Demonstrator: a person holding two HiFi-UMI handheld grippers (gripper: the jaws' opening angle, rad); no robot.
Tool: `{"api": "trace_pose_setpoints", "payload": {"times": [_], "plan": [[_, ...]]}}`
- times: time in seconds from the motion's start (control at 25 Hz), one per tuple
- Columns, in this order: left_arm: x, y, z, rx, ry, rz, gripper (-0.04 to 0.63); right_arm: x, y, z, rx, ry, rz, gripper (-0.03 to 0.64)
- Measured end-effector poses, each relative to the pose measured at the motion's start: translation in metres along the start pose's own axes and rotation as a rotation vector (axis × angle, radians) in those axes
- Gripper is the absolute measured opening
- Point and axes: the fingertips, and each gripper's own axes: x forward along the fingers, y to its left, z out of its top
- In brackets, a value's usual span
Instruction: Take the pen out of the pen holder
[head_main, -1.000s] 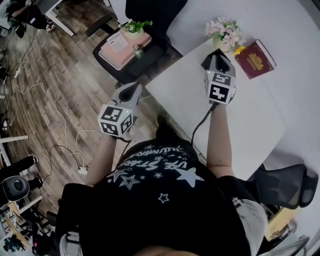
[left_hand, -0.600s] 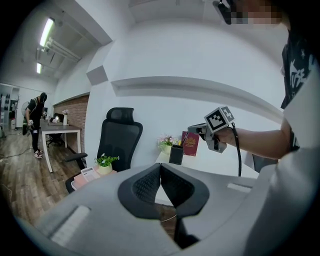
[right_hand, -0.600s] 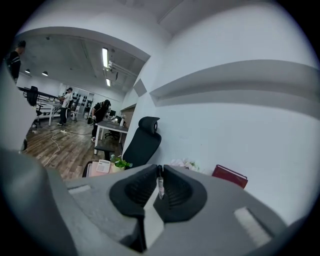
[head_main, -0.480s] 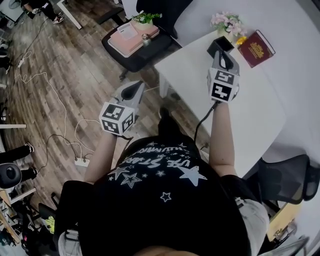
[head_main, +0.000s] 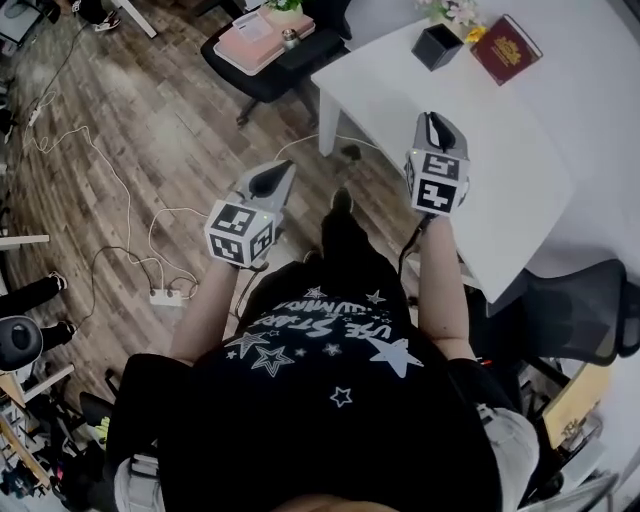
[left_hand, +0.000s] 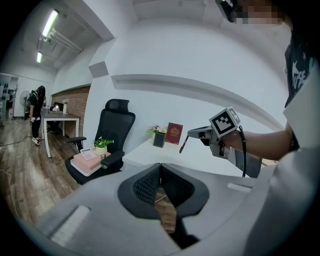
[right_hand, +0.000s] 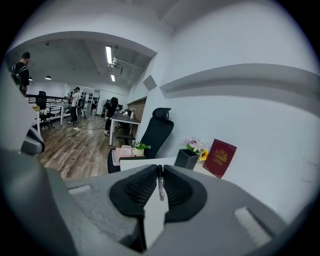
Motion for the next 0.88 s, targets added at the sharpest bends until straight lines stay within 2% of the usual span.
{"api": "trace_pose_setpoints", "payload": {"times": [0.16, 0.36, 0.64, 0.88], "plan": [[-0.005, -0.023, -0.013, -0.005, 0.015, -0.040, 0.011, -0.034, -0.002, -0.029, 0.016, 0.041, -0.013, 0.041], [0.004, -0.050, -0.010, 0.006, 0.009, -0.075, 0.011, -0.059, -0.017, -0.051, 0.041, 0.065, -0.031, 0.041], [0.011, -0.083, -0.002, 0.019, -0.001, -0.063, 0.011, -0.095, -0.047, -0.069, 0.049, 0.075, -0.020, 0.041], [0.009, -0.129, -0.005, 0.048, 0.000, -0.057, 0.011, -0.134, -0.067, -0.094, 0.070, 0.072, -0.002, 0.041]]}}
